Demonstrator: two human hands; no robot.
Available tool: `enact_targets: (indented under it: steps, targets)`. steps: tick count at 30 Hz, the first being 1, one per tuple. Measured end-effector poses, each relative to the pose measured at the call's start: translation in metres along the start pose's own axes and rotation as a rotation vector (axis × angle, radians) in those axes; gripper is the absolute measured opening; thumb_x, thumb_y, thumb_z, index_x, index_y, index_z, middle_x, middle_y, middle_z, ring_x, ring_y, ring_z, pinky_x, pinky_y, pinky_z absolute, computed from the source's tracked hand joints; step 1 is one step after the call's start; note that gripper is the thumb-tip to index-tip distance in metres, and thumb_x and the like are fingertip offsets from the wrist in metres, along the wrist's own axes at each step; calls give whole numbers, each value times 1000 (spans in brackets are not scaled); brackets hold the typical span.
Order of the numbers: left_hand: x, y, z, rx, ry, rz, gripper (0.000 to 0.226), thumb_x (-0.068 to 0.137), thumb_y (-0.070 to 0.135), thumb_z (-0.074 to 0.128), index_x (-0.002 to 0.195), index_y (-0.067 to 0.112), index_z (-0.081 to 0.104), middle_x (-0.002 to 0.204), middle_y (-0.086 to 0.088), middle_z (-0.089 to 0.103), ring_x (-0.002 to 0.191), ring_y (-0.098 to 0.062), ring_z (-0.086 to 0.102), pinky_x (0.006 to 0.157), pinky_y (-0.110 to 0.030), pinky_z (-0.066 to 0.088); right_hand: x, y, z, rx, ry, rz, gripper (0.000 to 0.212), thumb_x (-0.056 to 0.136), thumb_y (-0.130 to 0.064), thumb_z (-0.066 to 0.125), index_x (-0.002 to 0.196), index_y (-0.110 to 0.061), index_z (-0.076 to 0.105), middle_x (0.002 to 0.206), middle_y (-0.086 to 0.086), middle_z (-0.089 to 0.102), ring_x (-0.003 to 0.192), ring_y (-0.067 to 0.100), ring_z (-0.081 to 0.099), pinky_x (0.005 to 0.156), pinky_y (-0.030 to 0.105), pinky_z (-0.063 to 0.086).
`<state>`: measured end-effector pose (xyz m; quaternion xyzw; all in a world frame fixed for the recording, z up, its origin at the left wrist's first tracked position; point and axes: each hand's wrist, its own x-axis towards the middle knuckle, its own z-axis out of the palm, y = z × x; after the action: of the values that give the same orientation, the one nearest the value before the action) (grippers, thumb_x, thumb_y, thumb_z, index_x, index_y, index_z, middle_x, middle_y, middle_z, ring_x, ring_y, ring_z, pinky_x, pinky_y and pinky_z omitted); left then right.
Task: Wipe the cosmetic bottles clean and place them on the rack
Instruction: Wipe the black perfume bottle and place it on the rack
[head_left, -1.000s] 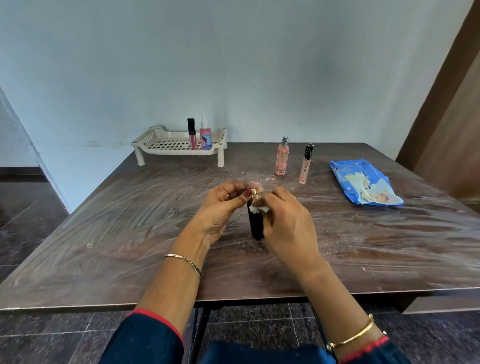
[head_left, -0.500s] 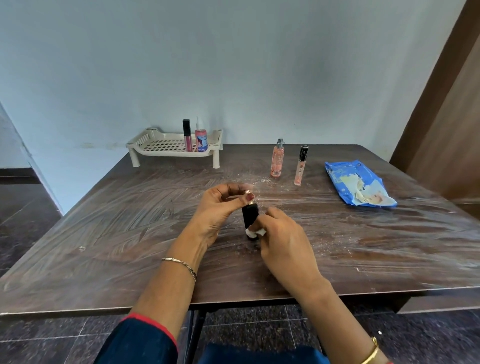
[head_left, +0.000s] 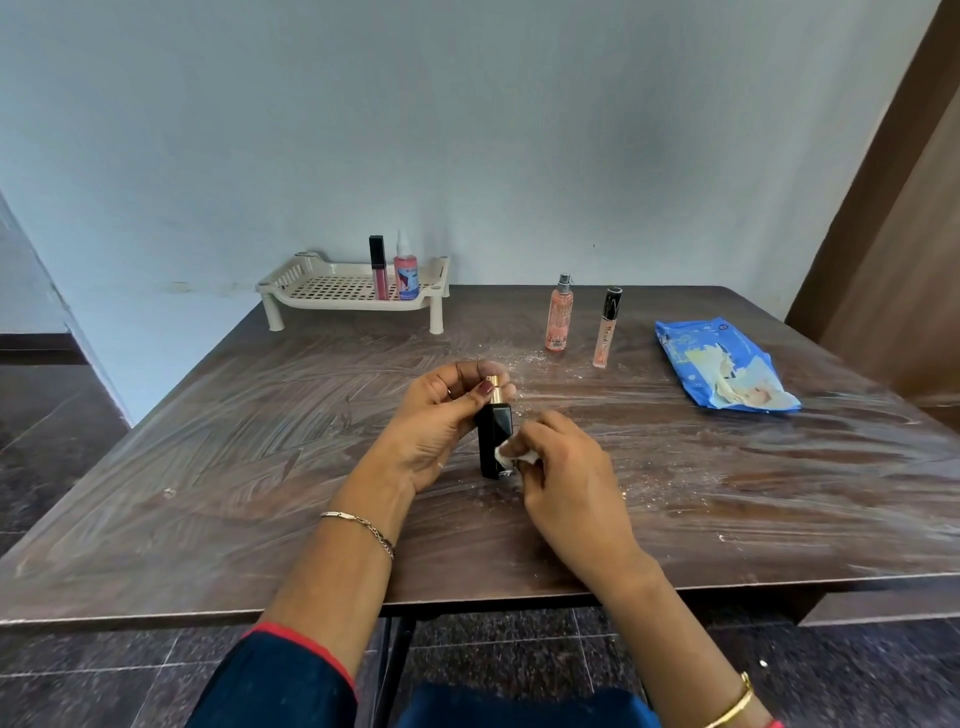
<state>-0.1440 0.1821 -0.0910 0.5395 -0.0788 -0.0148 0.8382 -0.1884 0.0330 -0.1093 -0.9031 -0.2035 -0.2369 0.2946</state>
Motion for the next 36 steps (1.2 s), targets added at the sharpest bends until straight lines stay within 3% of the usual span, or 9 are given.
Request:
enact_targets:
  steps: [4, 11, 14, 24, 27, 33, 36]
  targets:
    - [-1, 0, 1, 4, 0, -13, 20, 87, -5, 55, 102, 4, 65, 104, -15, 69, 105, -26, 66, 92, -34, 53, -3, 3, -3, 33, -29, 32, 25, 75, 4, 68, 79, -21, 64, 83, -11, 56, 75, 4, 52, 65, 18, 43]
    - [-4, 1, -1, -4, -49, -1, 32, 77, 3, 64, 109, 0, 63, 106, -18, 68, 104, -25, 64, 94, -35, 52, 16, -10, -4, 54, 117, 20, 19, 79, 0, 65, 90, -14, 67, 84, -7, 56, 73, 9, 54, 63, 24, 48]
    - [-2, 1, -1, -29, -36, 2, 26, 81, 0, 61, 107, 0, 63, 105, -17, 68, 104, -26, 64, 92, -34, 53, 11, -15, -1, 5, 142, 1, 19, 81, -2, 65, 96, -14, 66, 88, -6, 56, 73, 11, 54, 62, 25, 47]
    - [-1, 0, 6, 67, 97, 2, 16, 90, -1, 56, 96, 8, 68, 96, -11, 72, 98, -22, 68, 84, -29, 56, -10, -17, -2, -91, -40, 5, 17, 76, 0, 64, 83, -16, 65, 83, -4, 55, 72, 19, 58, 60, 27, 43]
    - [-2, 1, 6, 110, 117, -11, 14, 85, 4, 65, 96, 9, 70, 98, -10, 74, 97, -20, 69, 85, -31, 56, -4, -19, -3, -96, -41, -5, 18, 77, -1, 63, 85, -16, 65, 85, -5, 55, 72, 18, 57, 59, 27, 43]
    - [-4, 4, 6, 123, 102, 26, 30, 64, 16, 75, 93, 9, 72, 91, -5, 75, 89, -15, 69, 83, -24, 55, 17, -26, -2, -137, 92, -71, 8, 83, -6, 64, 88, -13, 62, 88, 0, 55, 67, 20, 56, 51, 31, 46]
    - [-3, 4, 5, 122, 127, 27, 29, 62, 16, 76, 90, 10, 72, 90, -6, 75, 90, -18, 67, 90, -32, 51, 12, -27, 1, -156, 95, -90, 10, 82, -5, 64, 88, -13, 63, 88, 0, 55, 66, 21, 54, 49, 32, 45]
